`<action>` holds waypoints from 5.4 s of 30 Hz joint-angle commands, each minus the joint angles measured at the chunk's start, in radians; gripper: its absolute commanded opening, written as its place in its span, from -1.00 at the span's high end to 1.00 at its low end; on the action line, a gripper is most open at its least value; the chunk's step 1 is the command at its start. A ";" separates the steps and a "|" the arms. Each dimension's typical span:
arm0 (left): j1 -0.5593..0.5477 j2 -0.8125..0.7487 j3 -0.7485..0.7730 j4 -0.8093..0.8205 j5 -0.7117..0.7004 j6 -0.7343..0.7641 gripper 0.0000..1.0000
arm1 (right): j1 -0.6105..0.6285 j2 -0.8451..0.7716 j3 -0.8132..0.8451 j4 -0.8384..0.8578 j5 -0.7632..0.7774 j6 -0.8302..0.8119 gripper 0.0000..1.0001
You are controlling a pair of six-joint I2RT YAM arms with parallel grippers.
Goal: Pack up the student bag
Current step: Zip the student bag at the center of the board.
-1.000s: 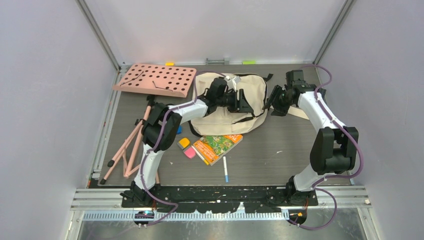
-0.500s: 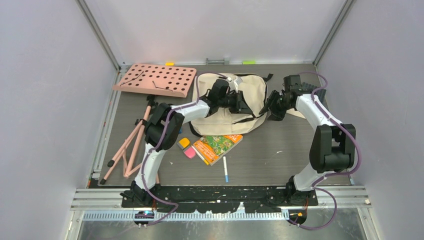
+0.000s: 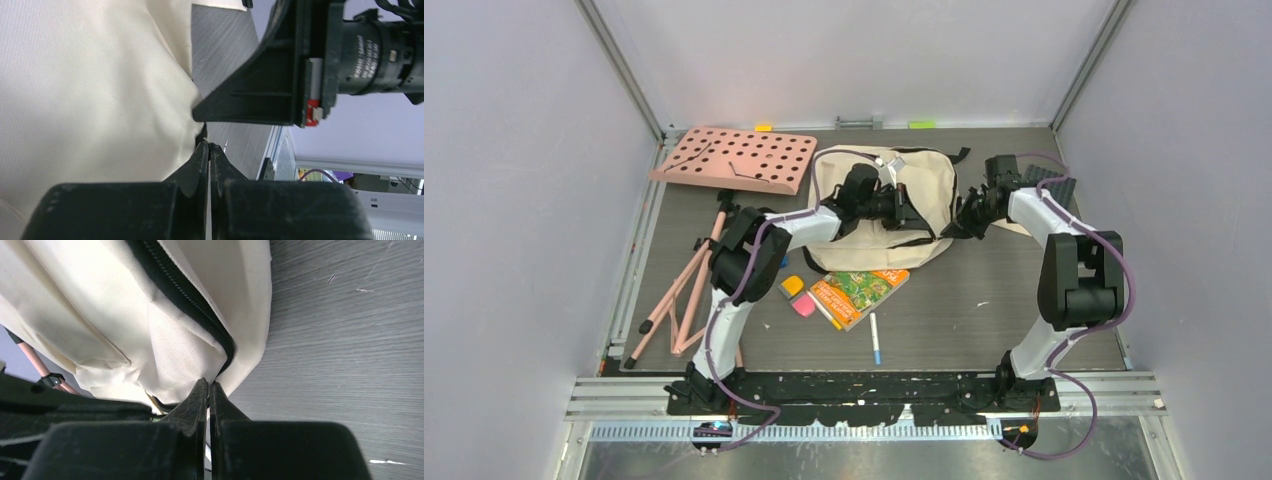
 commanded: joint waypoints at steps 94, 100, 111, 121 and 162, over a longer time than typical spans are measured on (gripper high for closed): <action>0.007 -0.117 -0.158 0.029 0.040 0.127 1.00 | 0.021 -0.154 -0.032 0.070 0.039 0.008 -0.02; 0.008 -0.105 -0.147 0.003 0.040 0.150 1.00 | 0.012 -0.070 0.010 0.085 0.031 0.012 0.22; 0.023 -0.143 -0.145 -0.133 -0.053 0.265 1.00 | -0.083 -0.098 -0.031 0.078 0.063 0.033 0.99; 0.050 -0.197 -0.236 -0.147 -0.040 0.293 1.00 | -0.161 -0.102 -0.023 0.092 0.020 0.042 0.99; -0.055 -0.022 0.169 -0.475 -0.054 0.835 -0.10 | -0.179 -0.101 -0.007 0.089 -0.084 0.009 0.43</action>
